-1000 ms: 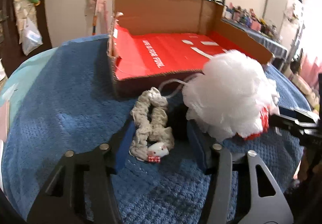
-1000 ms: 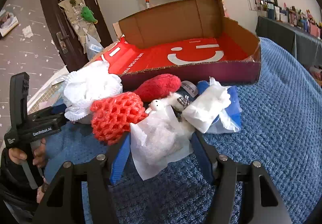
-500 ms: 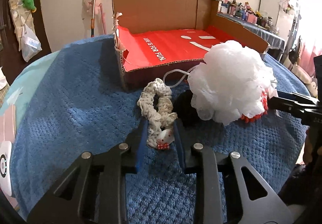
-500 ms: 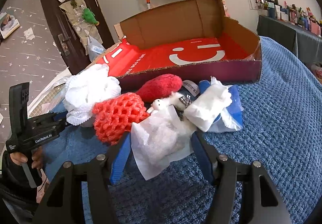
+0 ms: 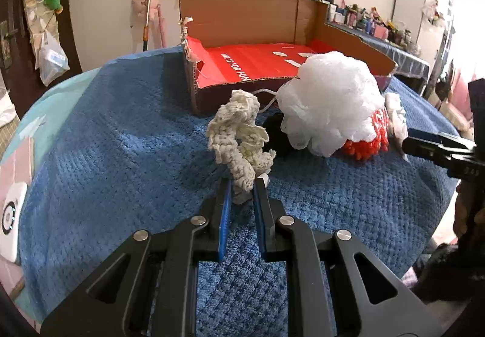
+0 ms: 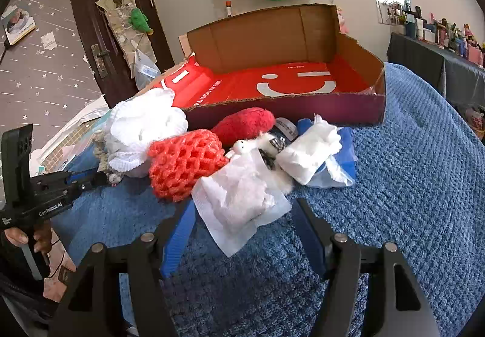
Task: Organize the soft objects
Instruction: 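Close the left tool on the scrunchie while the right tool grips the tissue packet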
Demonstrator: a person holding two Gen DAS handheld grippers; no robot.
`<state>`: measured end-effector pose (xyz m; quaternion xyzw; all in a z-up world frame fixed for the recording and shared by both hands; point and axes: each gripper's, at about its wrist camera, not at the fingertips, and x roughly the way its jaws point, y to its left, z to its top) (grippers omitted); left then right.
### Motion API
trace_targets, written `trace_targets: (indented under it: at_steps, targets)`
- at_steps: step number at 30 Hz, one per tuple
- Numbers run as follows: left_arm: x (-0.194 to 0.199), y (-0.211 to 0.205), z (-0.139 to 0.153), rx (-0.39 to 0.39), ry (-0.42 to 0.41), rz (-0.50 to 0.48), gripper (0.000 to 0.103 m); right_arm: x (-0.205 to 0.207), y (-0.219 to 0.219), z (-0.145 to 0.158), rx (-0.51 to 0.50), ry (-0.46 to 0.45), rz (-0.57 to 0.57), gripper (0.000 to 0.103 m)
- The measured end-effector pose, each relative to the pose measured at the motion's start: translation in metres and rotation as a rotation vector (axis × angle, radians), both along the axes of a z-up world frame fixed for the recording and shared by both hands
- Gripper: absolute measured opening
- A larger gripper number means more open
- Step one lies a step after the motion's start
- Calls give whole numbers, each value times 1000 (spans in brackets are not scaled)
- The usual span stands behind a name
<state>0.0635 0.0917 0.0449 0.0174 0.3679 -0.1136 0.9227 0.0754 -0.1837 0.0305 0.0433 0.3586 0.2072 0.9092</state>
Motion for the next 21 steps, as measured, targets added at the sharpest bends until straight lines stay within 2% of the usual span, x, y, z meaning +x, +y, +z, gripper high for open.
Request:
trace_targets:
  at_steps: [4,7,8,10,11,17,21]
  targets:
    - [7,2,-2,-13,12,29,15,-2,-2,3,8,-12,-4,70]
    - [12,2,-4,-21,27,30,23,-2,-4,5,10,-19,-8,72]
    - [13,2,-5,-29,34,26,29,-2,-4,5,9,-20,-8,72]
    - [16,3,-6,-48,45,27,50,-1,-5,5,10,-17,-7,72]
    - [18,3,-5,-55,38,35,67,0,-5,4,9,-14,-8,73]
    - [29,-5,0,-37,3,21,68,5,-1,-3,0,8,-6,73]
    - [42,-11,-5,1,26,36,68,12,5,-6,-30,12,-11,73]
